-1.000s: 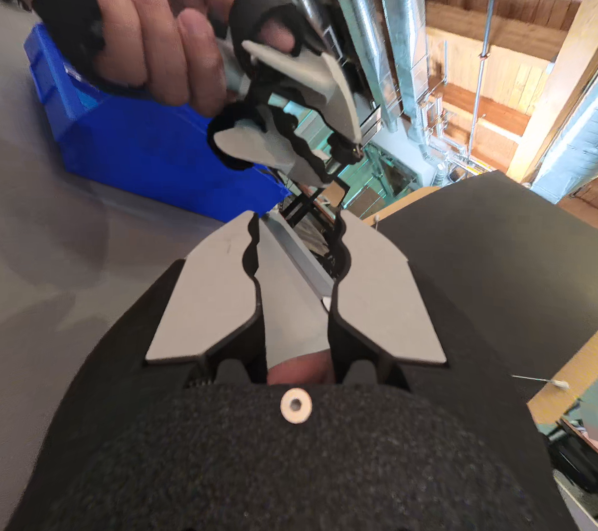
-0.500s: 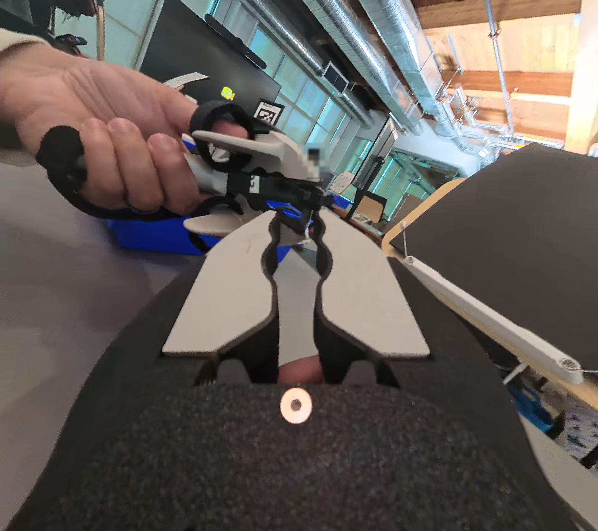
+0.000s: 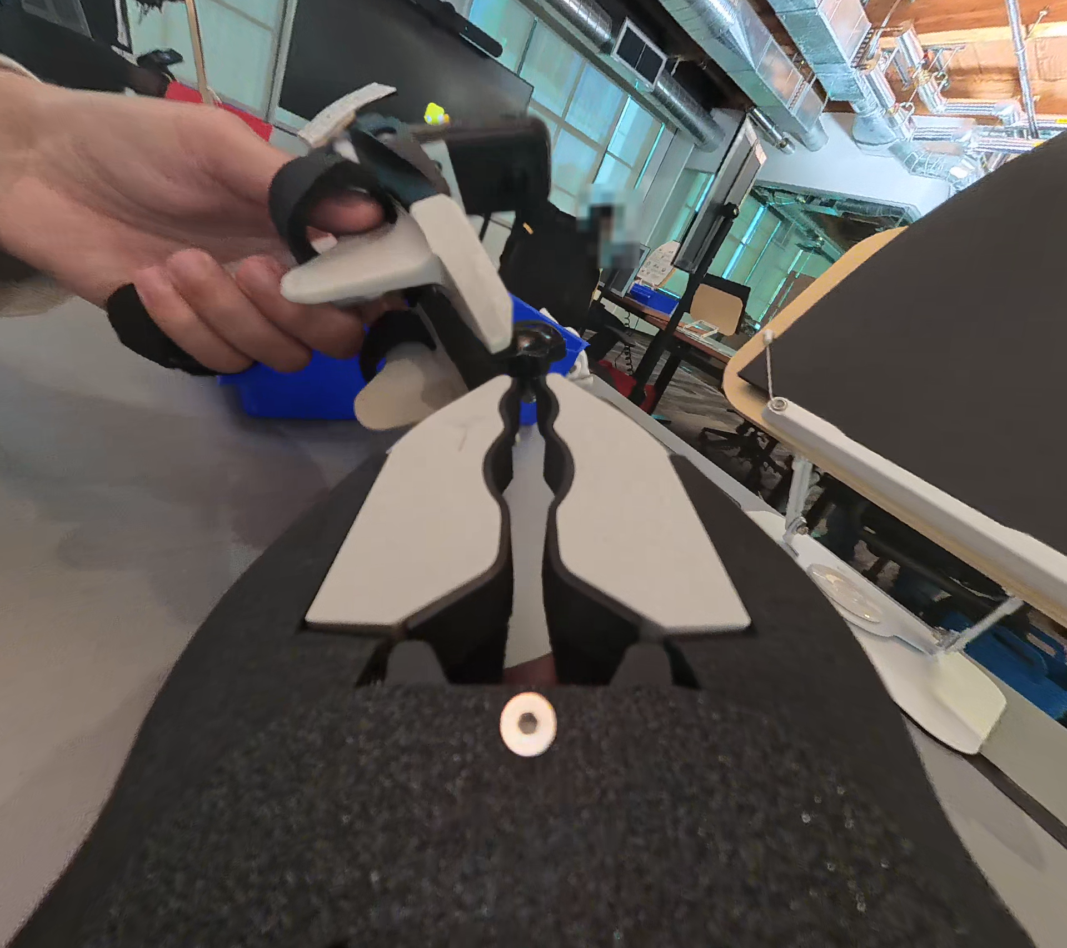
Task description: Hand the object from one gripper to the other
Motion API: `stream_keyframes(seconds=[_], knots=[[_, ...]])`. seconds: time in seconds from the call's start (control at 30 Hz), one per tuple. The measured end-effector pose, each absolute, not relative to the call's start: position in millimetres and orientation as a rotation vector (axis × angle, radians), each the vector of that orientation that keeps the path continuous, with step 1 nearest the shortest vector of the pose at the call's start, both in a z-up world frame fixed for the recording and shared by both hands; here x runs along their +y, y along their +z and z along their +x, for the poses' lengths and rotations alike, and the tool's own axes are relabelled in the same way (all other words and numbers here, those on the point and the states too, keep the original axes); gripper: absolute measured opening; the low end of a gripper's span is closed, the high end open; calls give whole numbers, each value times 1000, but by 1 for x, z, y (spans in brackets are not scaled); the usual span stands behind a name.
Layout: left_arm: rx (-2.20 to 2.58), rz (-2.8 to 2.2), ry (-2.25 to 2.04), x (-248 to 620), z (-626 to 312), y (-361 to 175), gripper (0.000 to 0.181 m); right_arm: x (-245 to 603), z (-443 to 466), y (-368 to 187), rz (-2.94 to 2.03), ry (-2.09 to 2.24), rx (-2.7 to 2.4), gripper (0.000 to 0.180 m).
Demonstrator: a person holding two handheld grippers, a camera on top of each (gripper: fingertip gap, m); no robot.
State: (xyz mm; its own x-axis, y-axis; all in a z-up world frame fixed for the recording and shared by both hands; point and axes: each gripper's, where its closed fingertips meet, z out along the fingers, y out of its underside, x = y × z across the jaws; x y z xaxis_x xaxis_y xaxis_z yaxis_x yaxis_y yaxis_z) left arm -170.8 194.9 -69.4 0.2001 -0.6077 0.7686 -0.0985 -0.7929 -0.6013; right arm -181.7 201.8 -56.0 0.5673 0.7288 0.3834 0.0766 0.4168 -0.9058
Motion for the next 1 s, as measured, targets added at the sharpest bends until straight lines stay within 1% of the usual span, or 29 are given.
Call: stream_keyframes(seconds=[0.2, 0.27, 0.33, 0.43, 0.57, 0.7, 0.77, 0.8, 0.83, 1.0], knots=[[801, -1975, -900, 217, -197, -83, 49, 221, -179, -75, -1166, 316, -947, 5], [954, -1908, -722, 213, -196, -85, 49, 220, -182, -78, -1174, 340, -964, 5], [1122, -1857, -636, 202, -191, -90, 49, 212, -189, -83, -1185, 454, -1005, 5], [1232, -1788, -626, 191, -186, -88, 47, 201, -194, -80, -1181, 649, -1035, 5], [1256, -1709, -686, 181, -183, -75, 41, 194, -192, -75, -1209, 935, -1003, 5], [1255, -1678, -728, 177, -180, -68, 41, 180, -195, -73, -1215, 1184, -1021, 5], [1254, -1687, -751, 176, -180, -70, 39, 174, -196, -72, -1201, 1223, -1040, 5], [1255, -1686, -765, 175, -179, -70, 28, 172, -197, -73, -1206, 1229, -1055, 5], [1257, -1679, -784, 173, -179, -70, 23, 172, -198, -74, -1205, 1229, -1060, 5], [1249, -1675, -768, 175, -177, -70, 22, 174, -196, -75, -1214, 1247, -1051, 5]])
